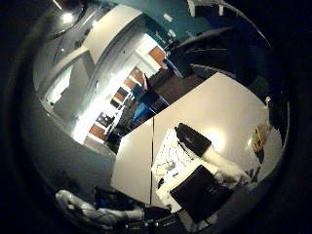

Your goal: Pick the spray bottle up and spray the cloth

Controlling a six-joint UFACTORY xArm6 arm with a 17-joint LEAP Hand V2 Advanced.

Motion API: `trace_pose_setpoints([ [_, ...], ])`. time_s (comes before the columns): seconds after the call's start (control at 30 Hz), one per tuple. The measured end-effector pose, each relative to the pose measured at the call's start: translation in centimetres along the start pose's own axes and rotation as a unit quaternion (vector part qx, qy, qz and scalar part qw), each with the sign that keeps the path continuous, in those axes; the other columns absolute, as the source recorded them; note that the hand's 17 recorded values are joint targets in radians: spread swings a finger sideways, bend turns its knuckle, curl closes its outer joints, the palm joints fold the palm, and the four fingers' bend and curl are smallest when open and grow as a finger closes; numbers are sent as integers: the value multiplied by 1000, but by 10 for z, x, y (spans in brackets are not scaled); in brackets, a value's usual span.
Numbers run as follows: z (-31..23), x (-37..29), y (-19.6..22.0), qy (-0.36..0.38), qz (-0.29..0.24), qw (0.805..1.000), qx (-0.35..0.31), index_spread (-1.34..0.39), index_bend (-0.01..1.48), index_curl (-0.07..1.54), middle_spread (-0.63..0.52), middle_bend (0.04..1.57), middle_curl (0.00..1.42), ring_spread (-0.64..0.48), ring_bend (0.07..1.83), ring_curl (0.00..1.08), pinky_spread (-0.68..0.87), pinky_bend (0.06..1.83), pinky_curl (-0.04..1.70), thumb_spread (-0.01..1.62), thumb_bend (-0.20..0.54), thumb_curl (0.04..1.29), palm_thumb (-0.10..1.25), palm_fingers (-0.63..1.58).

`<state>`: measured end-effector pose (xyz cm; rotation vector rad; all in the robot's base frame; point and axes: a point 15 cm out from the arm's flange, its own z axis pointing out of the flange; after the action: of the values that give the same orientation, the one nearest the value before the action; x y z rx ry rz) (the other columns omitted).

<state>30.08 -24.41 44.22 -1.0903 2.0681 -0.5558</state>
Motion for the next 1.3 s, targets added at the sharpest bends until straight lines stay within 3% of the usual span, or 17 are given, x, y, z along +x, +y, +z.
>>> trace_pose_setpoints([
  [0.23,8,60,27,-23,76,995,54,-117,141,289,161,251,380,215,462,303,387,506,282,1036,-24,411,736,146],
  [0.5,27,121,68,-27,138,988,68,-104,151,271,177,270,377,208,489,302,399,513,280,1042,-23,407,727,136],
  [0.8,44,162,85,-39,175,980,81,-91,152,271,180,279,376,206,509,301,394,503,279,1051,-26,400,697,127],
  [1.3,82,194,118,-57,214,974,48,-83,150,270,177,292,378,201,533,300,389,502,278,1050,-28,374,651,121],
])
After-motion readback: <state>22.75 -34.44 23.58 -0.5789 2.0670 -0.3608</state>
